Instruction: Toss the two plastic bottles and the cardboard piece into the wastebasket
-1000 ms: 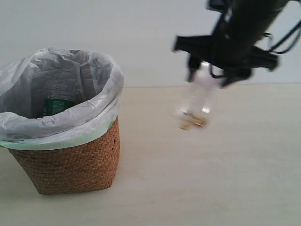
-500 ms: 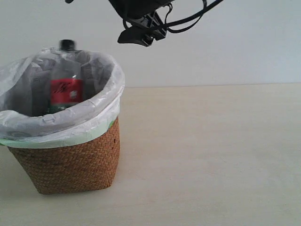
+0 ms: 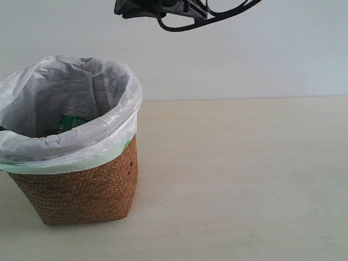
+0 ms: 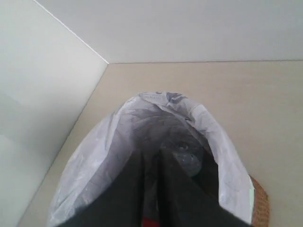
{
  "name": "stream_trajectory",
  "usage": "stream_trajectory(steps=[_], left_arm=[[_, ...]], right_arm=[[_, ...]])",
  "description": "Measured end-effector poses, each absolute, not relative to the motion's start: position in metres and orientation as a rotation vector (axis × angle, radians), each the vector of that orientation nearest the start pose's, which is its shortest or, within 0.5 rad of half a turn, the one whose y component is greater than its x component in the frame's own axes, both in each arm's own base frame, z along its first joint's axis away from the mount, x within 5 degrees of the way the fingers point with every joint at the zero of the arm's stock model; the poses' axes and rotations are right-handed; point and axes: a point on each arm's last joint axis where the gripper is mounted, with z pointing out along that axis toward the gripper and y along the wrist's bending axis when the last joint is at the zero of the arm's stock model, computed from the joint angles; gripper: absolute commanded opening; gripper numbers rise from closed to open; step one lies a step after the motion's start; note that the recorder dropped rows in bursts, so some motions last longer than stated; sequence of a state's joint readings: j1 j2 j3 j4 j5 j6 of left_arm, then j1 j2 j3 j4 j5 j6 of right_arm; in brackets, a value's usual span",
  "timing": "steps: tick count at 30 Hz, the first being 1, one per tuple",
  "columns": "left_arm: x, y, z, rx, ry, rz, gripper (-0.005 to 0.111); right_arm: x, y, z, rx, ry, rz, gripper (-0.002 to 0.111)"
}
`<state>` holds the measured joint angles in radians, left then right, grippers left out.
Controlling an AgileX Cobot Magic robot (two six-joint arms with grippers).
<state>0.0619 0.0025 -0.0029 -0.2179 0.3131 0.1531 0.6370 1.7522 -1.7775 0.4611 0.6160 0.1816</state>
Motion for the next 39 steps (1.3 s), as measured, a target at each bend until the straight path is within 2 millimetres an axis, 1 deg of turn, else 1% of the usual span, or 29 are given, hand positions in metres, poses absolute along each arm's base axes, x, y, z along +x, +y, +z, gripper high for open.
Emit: stream_trajectory(steps=[4, 7, 9, 12, 13, 15, 17, 18, 19, 20, 21, 22, 23, 24, 25, 26, 28, 29, 30, 32, 33, 34, 37, 39], left_arm=[[0.054, -0.003, 0.186, -0.056, 1.788, -0.054, 0.006], [0.054, -0.003, 0.186, -0.056, 1.788, -0.054, 0.006], [0.054, -0.003, 0.186, -0.056, 1.788, -0.054, 0.006], [0.054, -0.003, 0.186, -0.056, 1.788, -0.054, 0.006], [0.054, -0.003, 0.186, -0.056, 1.788, -0.054, 0.006], [0.054, -0.003, 0.186, -0.056, 1.788, -0.054, 0.006], [0.054, -0.003, 0.186, -0.056, 1.788, -0.054, 0.006], [0.054, -0.003, 0.186, -0.056, 1.788, -0.054, 0.006], [0.054, -0.003, 0.186, -0.056, 1.788, -0.054, 0.006], [0.054, -0.003, 0.186, -0.056, 1.788, -0.054, 0.006], [0.054, -0.003, 0.186, -0.056, 1.788, -0.054, 0.006], [0.054, -0.003, 0.186, -0.056, 1.788, -0.054, 0.006], [0.054, -0.003, 0.186, -0.056, 1.788, -0.054, 0.006], [0.054, -0.003, 0.186, -0.056, 1.788, -0.054, 0.006], [0.054, -0.003, 0.186, -0.056, 1.788, -0.054, 0.006], [0.054, -0.003, 0.186, -0.056, 1.788, -0.054, 0.006], [0.054, -0.003, 0.186, -0.056, 1.788, -0.054, 0.006], [0.054, -0.003, 0.186, -0.056, 1.788, -0.054, 0.006], [0.054, -0.003, 0.186, -0.056, 1.788, -0.054, 0.006], [0.054, -0.003, 0.186, -0.056, 1.788, -0.054, 0.006], [0.054, -0.003, 0.186, -0.056, 1.788, -0.054, 0.006], [0.054, -0.003, 0.186, -0.056, 1.788, -0.054, 0.006], [0.054, -0.003, 0.186, -0.056, 1.788, -0.054, 0.006], [0.054, -0.003, 0.186, -0.056, 1.788, -0.054, 0.006]], right_arm=[[0.311, 0.254, 0.412, -0.330, 2.167, 0.870, 0.001], [0.302, 0.238, 0.411, -0.346, 2.212, 0.730, 0.001], [0.293, 0.225, 0.408, -0.330, 2.236, 0.635, 0.001], [0.277, 0.203, 0.390, -0.310, 2.266, 0.504, 0.001], [0.272, 0.196, 0.383, -0.314, 2.267, 0.472, 0.001], [0.255, 0.182, 0.380, -0.319, 2.225, 0.458, 0.001], [0.236, 0.167, 0.377, -0.325, 2.174, 0.466, 0.001], [0.226, 0.160, 0.379, -0.324, 2.142, 0.477, 0.001], [0.205, 0.145, 0.377, -0.334, 2.094, 0.490, 0.001], [0.197, 0.139, 0.379, -0.338, 2.065, 0.498, 0.001], [0.177, 0.124, 0.376, -0.358, 2.026, 0.496, 0.001], [0.169, 0.118, 0.376, -0.367, 2.007, 0.494, 0.001], [0.149, 0.103, 0.376, -0.376, 1.958, 0.499, 0.001], [0.139, 0.096, 0.378, -0.375, 1.930, 0.506, 0.001], [0.122, 0.083, 0.377, -0.373, 1.886, 0.514, 0.001], [0.113, 0.076, 0.377, -0.366, 1.858, 0.523, 0.001], [0.077, 0.050, 0.384, -0.338, 1.769, 0.548, 0.001], [0.069, 0.043, 0.386, -0.330, 1.744, 0.555, 0.001], [0.054, 0.032, 0.388, -0.316, 1.702, 0.568, 0.001], [0.034, 0.017, 0.391, -0.296, 1.629, 0.589, 0.001], [0.029, 0.014, 0.391, -0.291, 1.609, 0.595, 0.001], [0.020, 0.006, 0.392, -0.281, 1.570, 0.607, 0.001], [0.000, -0.008, 0.392, -0.260, 1.484, 0.630, 0.001], [-0.006, -0.013, 0.392, -0.254, 1.458, 0.637, 0.001]])
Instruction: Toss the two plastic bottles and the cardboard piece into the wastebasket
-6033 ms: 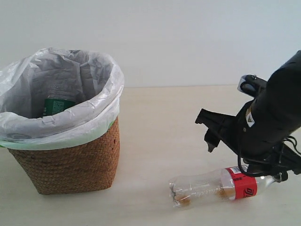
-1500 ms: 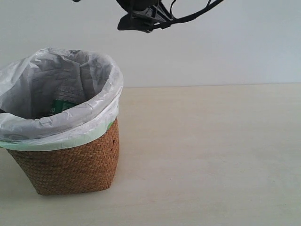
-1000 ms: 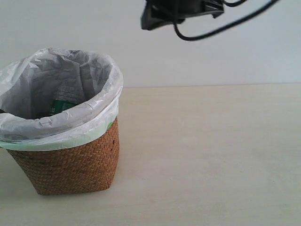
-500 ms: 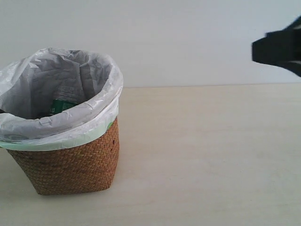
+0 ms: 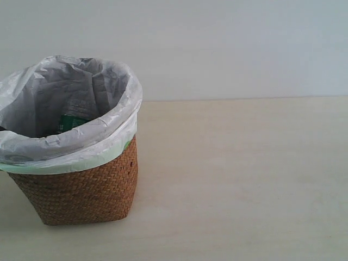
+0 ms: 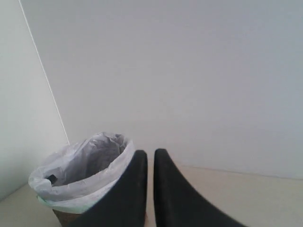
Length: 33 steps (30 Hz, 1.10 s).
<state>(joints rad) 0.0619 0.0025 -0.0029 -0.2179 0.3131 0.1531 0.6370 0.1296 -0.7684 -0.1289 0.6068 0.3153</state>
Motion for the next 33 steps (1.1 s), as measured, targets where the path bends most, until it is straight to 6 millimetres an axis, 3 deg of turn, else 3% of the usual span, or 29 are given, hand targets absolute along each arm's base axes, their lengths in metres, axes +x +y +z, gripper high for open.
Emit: stream_trajectory(steps=[10, 16, 28, 33], left_arm=[[0.054, -0.003, 0.186, -0.056, 1.788, -0.054, 0.006], [0.054, -0.003, 0.186, -0.056, 1.788, -0.054, 0.006], [0.054, -0.003, 0.186, -0.056, 1.788, -0.054, 0.006], [0.054, -0.003, 0.186, -0.056, 1.788, -0.054, 0.006]], right_arm=[[-0.016, -0.020, 0.391, -0.243, 1.412, 0.647, 0.001], [-0.034, -0.031, 0.388, -0.189, 1.336, 0.621, 0.001], [-0.043, -0.018, 0.389, 0.031, 1.306, 0.345, 0.001], [-0.033, -0.008, 0.383, 0.108, 1.252, 0.272, 0.001]])
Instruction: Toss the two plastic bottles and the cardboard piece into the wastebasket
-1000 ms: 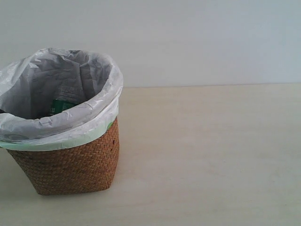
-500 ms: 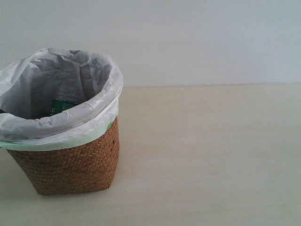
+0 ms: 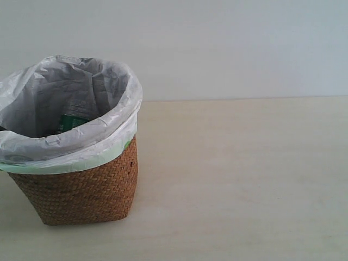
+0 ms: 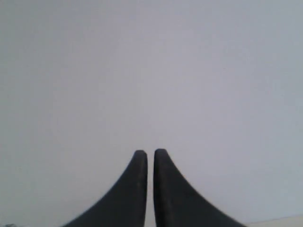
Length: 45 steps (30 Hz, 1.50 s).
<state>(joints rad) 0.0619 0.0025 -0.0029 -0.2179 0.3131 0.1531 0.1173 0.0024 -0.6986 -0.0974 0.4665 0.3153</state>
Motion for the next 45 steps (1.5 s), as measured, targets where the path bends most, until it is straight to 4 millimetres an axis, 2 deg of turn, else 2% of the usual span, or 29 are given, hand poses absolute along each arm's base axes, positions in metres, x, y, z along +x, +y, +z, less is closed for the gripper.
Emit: stream_trajectory(steps=[5, 13, 22, 29, 35, 39, 45], left_arm=[[0.054, -0.003, 0.186, -0.056, 1.788, -0.054, 0.006], [0.054, -0.003, 0.186, -0.056, 1.788, -0.054, 0.006], [0.054, -0.003, 0.186, -0.056, 1.788, -0.054, 0.006], [0.054, -0.003, 0.186, -0.056, 1.788, -0.054, 0.006], [0.054, -0.003, 0.186, -0.056, 1.788, -0.054, 0.006], [0.054, -0.003, 0.186, -0.056, 1.788, -0.054, 0.006], [0.054, -0.003, 0.186, -0.056, 1.788, -0.054, 0.006]], right_arm=[[-0.009, -0.002, 0.355, 0.167, 1.336, 0.263, 0.001], [0.035, 0.001, 0.283, 0.188, 1.454, 0.262, 0.001], [0.056, 0.002, 0.214, 0.136, 1.506, 0.200, 0.001], [0.057, 0.002, 0.209, 0.064, 1.546, 0.119, 0.001], [0.056, 0.002, 0.193, 0.008, 1.718, 0.075, 0.001], [0.055, 0.006, 0.189, -0.071, 1.757, 0.113, 0.001], [0.054, 0.007, 0.184, -0.090, 1.804, 0.119, 0.001]])
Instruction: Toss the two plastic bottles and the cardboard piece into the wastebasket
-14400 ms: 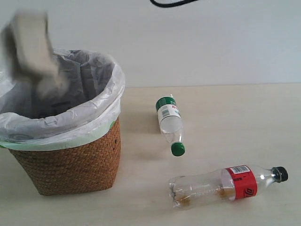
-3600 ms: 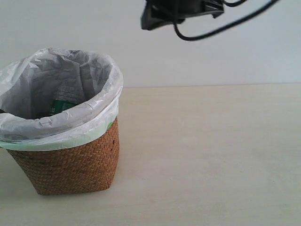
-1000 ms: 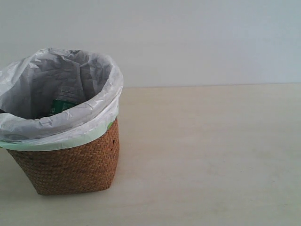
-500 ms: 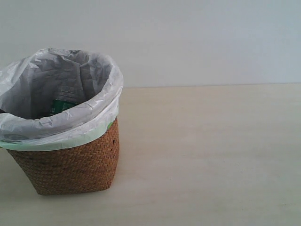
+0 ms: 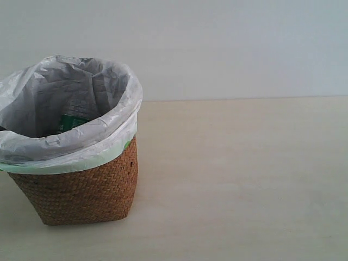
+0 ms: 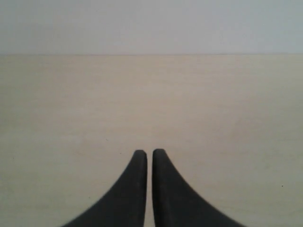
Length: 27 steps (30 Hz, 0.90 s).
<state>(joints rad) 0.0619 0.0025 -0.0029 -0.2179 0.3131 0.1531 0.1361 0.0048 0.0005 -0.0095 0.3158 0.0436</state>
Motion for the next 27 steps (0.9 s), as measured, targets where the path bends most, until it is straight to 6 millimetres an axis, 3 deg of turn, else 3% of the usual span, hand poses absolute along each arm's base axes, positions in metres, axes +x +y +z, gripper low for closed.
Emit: stream_trajectory(steps=[27], left_arm=[[0.0544, -0.0027, 0.1864, -0.056, 1.788, -0.054, 0.006]], right_arm=[[0.0534, 0.0071, 0.1822, -0.178, 1.819, 0.051, 0.001]])
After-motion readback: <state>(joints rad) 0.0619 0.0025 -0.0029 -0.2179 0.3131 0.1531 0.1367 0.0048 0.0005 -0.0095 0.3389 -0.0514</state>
